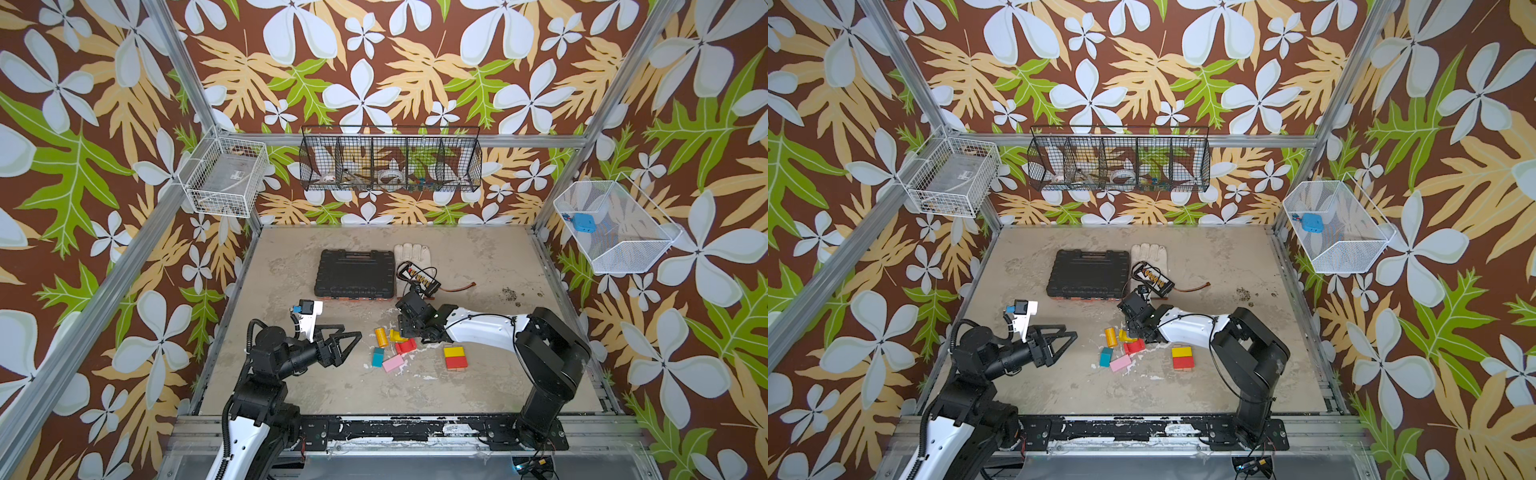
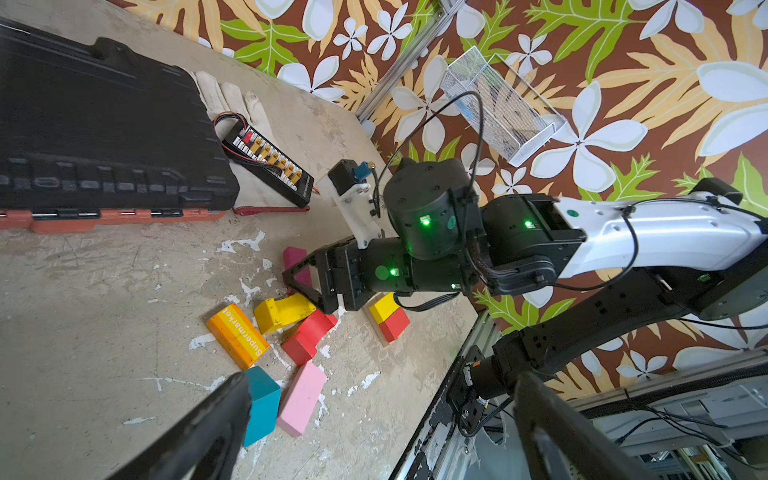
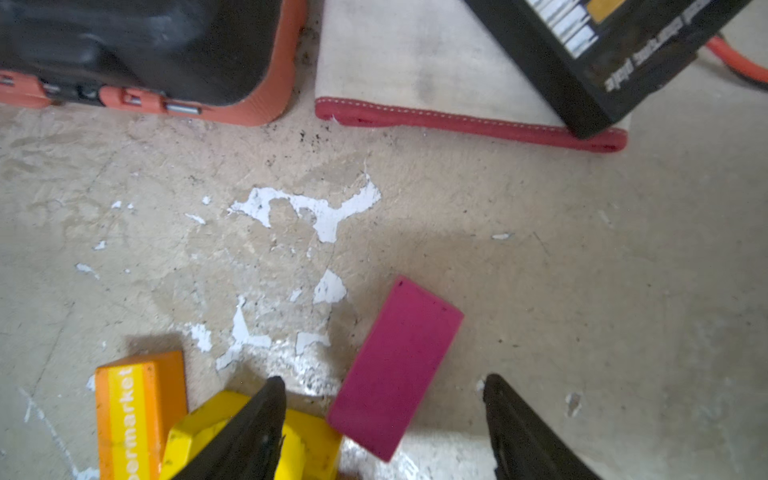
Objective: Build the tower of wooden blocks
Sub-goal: 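Move the open right gripper farther from the robot toward the magenta block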
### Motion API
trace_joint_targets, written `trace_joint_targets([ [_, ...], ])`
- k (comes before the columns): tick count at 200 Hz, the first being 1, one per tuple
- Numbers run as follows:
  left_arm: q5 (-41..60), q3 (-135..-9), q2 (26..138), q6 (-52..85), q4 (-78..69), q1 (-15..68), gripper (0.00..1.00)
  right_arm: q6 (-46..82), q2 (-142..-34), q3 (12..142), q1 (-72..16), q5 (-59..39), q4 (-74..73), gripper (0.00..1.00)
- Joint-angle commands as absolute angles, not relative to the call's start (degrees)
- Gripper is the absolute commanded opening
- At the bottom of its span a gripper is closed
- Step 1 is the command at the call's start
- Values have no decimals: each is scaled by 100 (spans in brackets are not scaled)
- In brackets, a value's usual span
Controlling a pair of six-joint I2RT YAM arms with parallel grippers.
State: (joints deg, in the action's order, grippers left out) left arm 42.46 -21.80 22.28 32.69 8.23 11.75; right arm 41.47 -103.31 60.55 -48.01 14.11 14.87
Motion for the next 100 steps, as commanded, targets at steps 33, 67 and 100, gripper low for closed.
trace_joint_targets([
  [33, 4298, -2180, 2234, 3251, 624, 1172, 100, 4084, -10730, 6231, -4746, 1388, 1564, 72],
  [67, 4304, -2180, 2284, 3239, 615, 1173, 100, 4084, -10748, 6220, -4746, 1493, 1613, 65],
  [100, 4273, -2171, 2182, 3249, 611, 1176, 100, 4135, -10714, 6129, -4749, 1402, 1538, 62],
])
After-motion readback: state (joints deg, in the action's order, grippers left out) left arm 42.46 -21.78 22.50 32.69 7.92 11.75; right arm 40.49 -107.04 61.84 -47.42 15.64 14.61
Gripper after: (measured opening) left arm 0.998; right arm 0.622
